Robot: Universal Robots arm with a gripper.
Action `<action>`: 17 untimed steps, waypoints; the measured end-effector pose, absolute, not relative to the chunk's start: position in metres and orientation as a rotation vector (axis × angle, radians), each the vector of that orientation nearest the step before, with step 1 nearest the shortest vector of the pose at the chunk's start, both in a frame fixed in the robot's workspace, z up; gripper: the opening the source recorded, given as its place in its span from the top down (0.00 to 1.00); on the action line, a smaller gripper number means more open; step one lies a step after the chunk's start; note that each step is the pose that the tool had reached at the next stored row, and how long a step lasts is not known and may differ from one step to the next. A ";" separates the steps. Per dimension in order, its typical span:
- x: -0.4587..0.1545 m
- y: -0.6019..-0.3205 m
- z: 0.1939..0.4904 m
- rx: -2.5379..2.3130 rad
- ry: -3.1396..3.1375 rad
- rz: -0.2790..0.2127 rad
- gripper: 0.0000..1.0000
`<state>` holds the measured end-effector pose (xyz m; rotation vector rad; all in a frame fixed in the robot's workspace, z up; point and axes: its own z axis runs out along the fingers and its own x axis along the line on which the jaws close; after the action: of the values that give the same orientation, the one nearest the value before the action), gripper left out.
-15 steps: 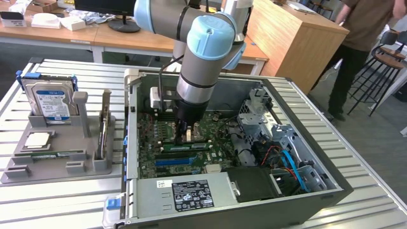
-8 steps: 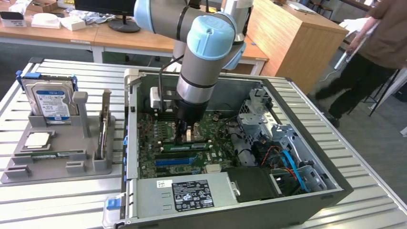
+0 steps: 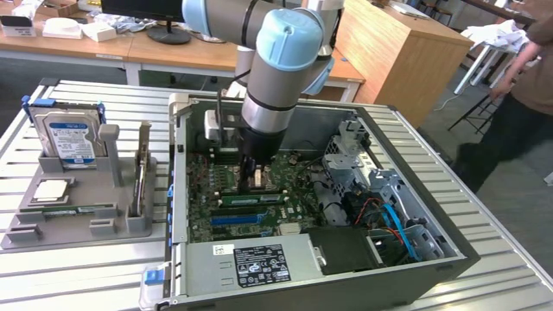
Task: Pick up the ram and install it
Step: 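Press down the ram until it locks into place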
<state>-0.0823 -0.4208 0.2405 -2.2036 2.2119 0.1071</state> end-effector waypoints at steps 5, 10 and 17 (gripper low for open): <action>-0.082 -0.421 0.257 -2.204 2.212 0.108 0.90; -0.082 -0.421 0.276 -2.204 2.213 0.109 0.90; -0.082 -0.421 0.300 -2.205 2.213 0.110 0.90</action>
<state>-0.0823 -0.4208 0.2998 -2.2048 2.2134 0.1100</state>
